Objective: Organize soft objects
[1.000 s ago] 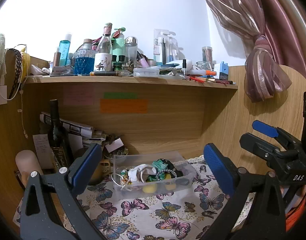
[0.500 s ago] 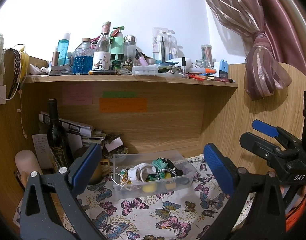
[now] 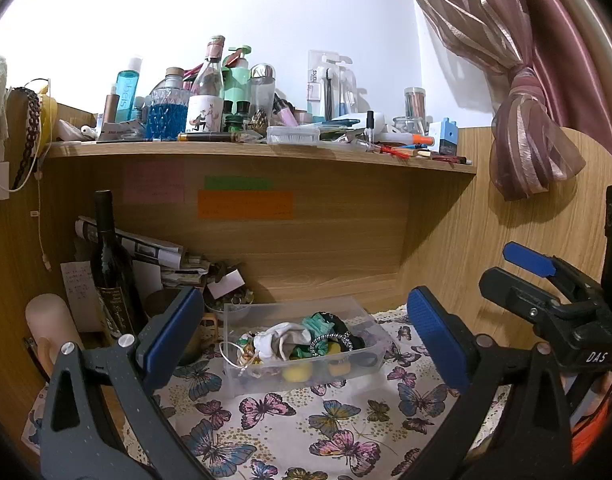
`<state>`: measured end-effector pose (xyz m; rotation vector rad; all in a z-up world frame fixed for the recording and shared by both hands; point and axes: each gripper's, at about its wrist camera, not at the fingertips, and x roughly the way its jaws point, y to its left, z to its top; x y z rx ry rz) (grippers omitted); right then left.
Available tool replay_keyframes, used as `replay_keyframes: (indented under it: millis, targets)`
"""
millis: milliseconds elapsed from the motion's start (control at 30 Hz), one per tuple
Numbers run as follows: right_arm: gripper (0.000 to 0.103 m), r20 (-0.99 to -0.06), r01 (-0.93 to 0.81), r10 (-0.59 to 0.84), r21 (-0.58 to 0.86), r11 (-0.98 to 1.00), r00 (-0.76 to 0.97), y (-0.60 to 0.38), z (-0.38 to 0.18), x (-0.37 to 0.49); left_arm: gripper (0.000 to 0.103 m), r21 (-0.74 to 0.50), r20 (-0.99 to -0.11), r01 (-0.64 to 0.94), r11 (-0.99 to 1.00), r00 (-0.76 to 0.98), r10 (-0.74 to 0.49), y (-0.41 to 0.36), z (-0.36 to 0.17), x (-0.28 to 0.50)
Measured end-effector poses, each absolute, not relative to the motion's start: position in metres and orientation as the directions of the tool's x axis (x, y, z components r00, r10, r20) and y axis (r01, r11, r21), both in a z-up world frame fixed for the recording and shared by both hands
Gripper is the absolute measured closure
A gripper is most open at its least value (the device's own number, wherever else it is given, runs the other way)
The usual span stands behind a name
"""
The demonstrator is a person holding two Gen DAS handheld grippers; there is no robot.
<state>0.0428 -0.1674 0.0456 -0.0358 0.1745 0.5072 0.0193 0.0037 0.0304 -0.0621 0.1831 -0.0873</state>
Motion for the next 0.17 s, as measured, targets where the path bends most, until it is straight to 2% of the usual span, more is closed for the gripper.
replay_keyframes:
  millis: [167]
  targets:
    - [0.000, -0.181, -0.484, 0.479, 0.016, 0.875, 0.859, -0.1670, 0.0447, 0.0434, 0.000, -0.071, -0.179, 0.086, 0.994, 0.979, -0.098, 0.0067, 0.0301, 0.0198]
